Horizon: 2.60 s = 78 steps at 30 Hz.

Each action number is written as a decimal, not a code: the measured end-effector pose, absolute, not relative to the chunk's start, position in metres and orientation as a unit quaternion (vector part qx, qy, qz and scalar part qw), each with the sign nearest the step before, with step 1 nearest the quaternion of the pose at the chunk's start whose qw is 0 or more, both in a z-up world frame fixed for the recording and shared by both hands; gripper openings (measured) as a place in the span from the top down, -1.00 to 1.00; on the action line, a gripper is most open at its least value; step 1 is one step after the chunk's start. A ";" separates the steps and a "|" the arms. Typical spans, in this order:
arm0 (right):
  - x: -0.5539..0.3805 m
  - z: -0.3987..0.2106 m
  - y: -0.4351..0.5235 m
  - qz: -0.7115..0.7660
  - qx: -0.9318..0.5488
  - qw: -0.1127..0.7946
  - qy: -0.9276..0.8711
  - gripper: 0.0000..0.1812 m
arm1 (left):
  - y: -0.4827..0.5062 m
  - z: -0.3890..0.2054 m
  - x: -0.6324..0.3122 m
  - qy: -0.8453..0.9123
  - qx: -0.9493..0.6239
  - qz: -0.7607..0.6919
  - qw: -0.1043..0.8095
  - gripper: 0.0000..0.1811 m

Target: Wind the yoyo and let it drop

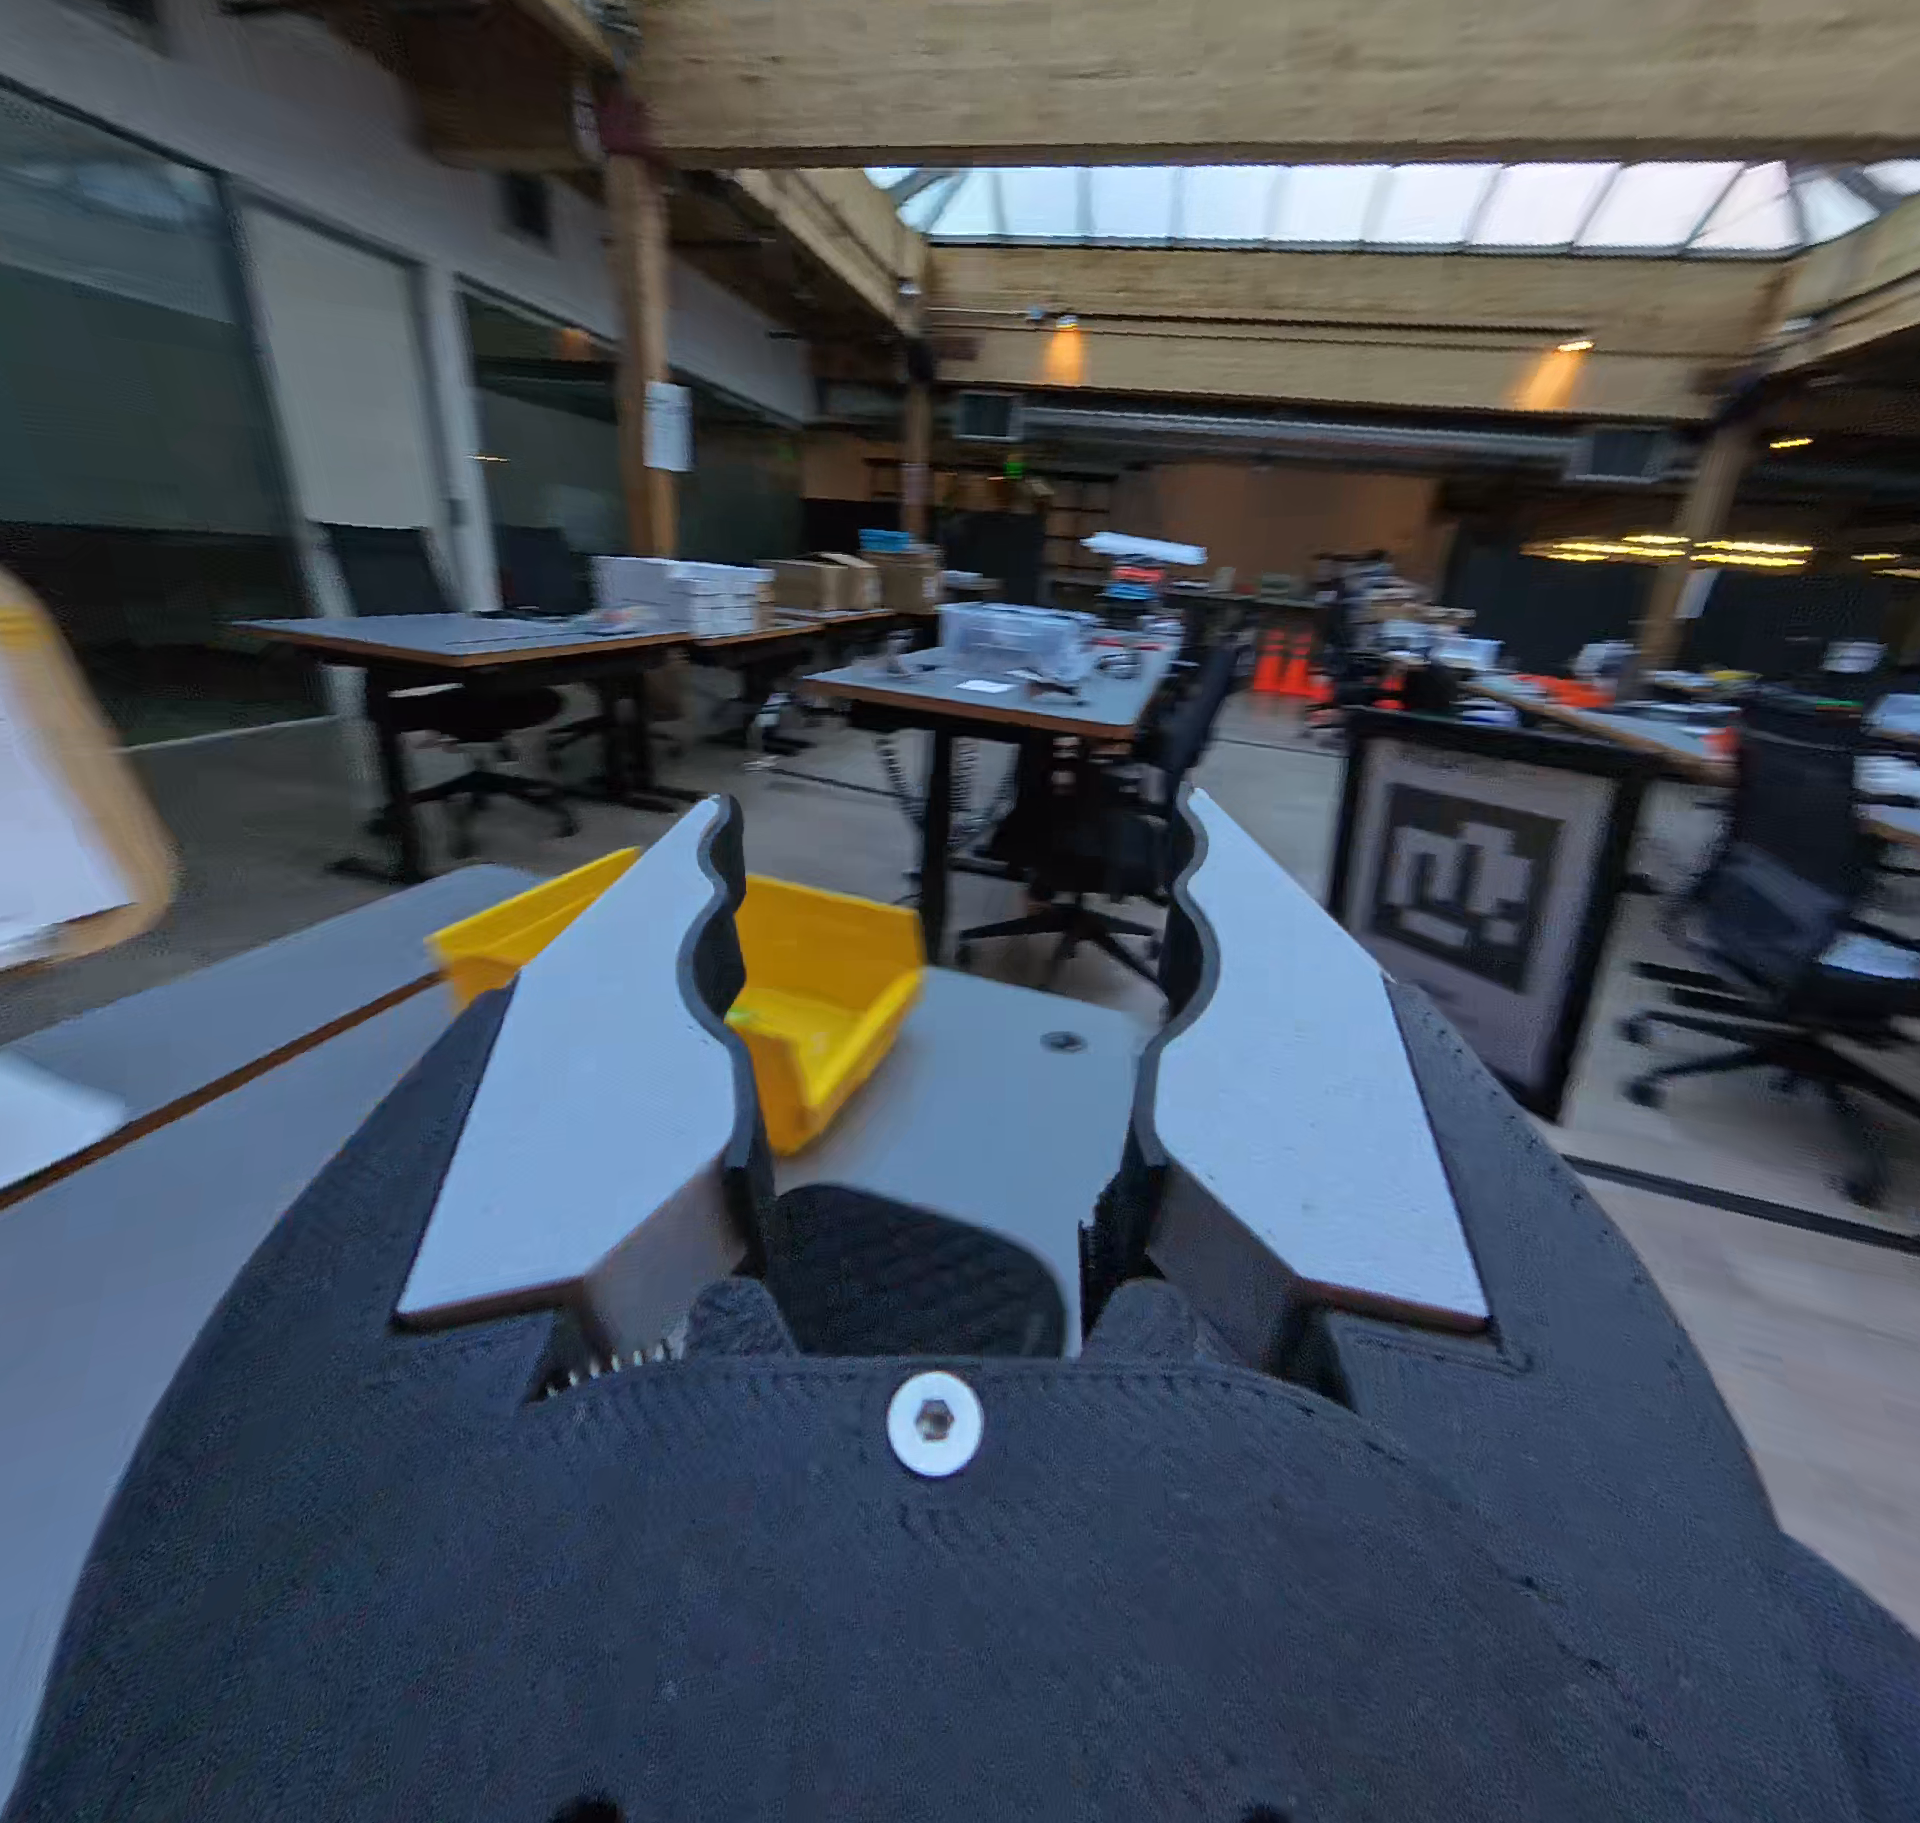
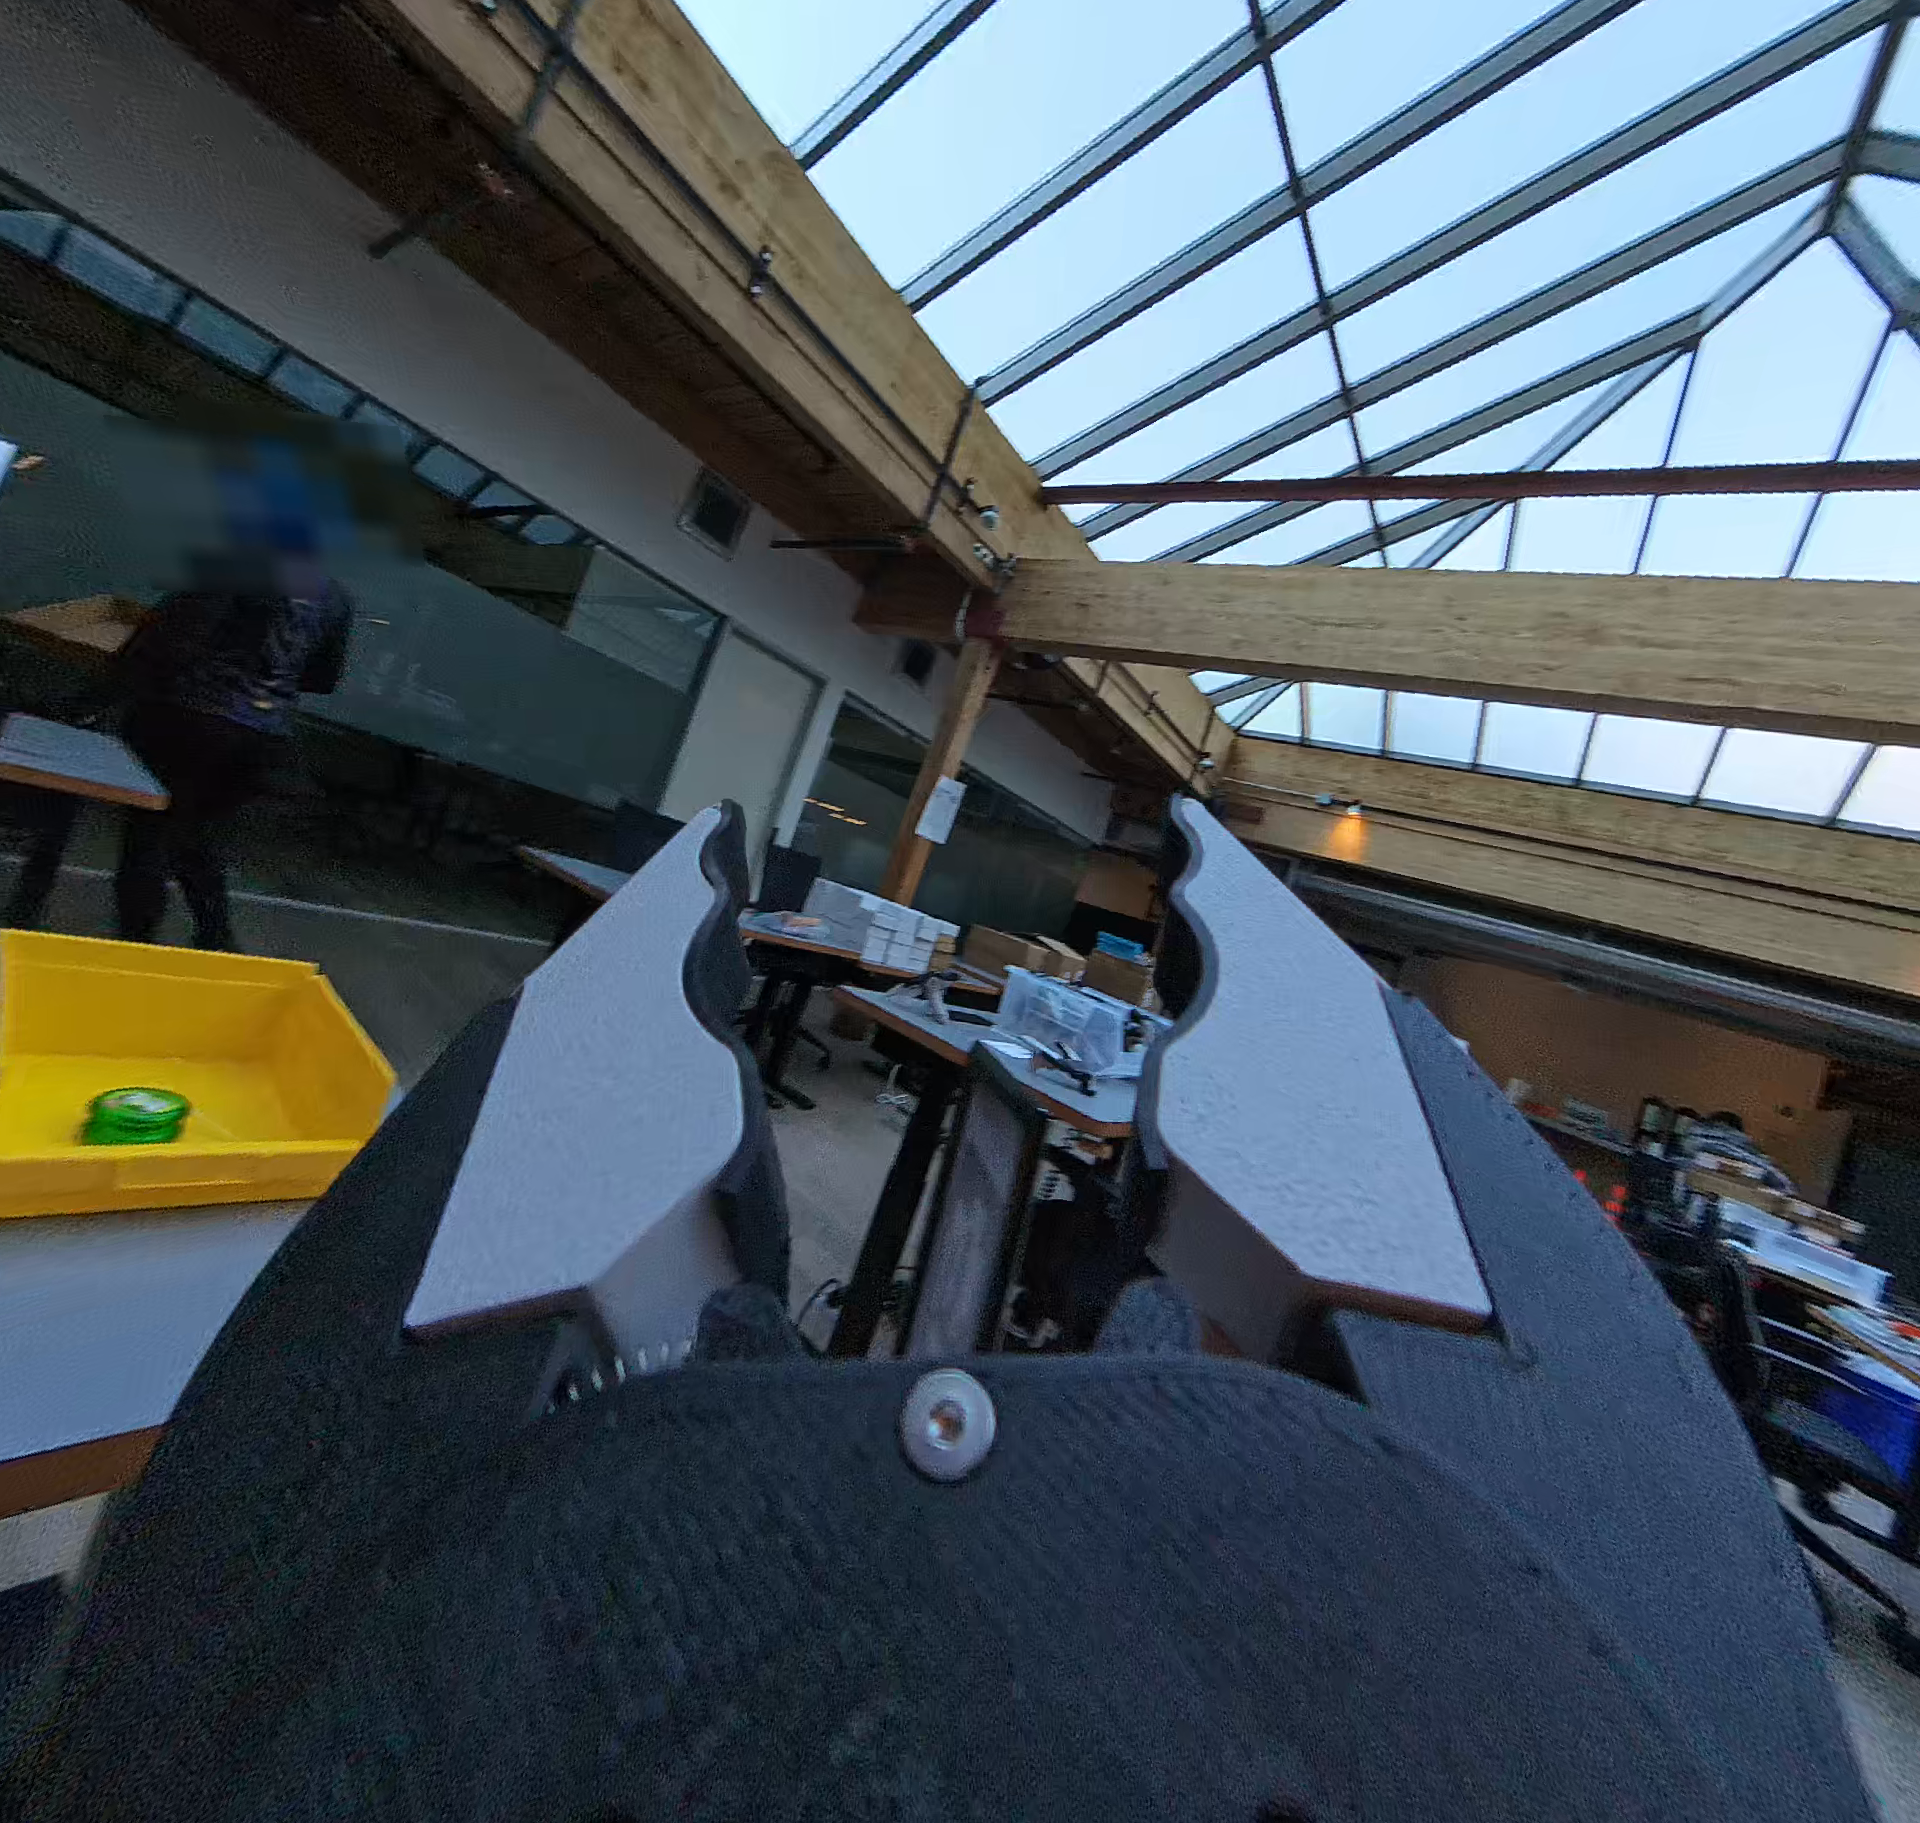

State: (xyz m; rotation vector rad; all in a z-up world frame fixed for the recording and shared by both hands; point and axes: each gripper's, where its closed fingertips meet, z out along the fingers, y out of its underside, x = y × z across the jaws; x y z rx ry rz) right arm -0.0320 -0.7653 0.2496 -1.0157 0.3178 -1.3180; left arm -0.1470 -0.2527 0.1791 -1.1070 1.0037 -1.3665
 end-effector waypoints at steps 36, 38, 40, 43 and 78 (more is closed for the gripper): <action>0.256 -0.009 -0.310 -0.123 -0.806 0.551 0.179 0.12 | -0.014 -0.008 -0.367 0.228 -0.791 -0.078 0.562 0.16; 0.275 -0.003 -0.304 -0.116 -0.809 0.548 0.178 0.13 | -0.020 -0.025 -0.373 0.209 -0.803 -0.086 0.551 0.16; 0.294 -0.002 -0.285 -0.101 -0.830 0.525 0.160 0.12 | -0.025 -0.045 -0.379 0.187 -0.811 -0.093 0.546 0.17; 0.323 -0.014 -0.260 -0.104 -0.861 0.478 0.136 0.09 | -0.020 -0.075 -0.385 0.170 -0.828 -0.077 0.528 0.17; 0.290 -0.125 -0.203 -0.034 -0.930 0.358 0.081 0.94 | 0.045 -0.099 -0.344 0.226 -0.839 -0.009 0.495 0.96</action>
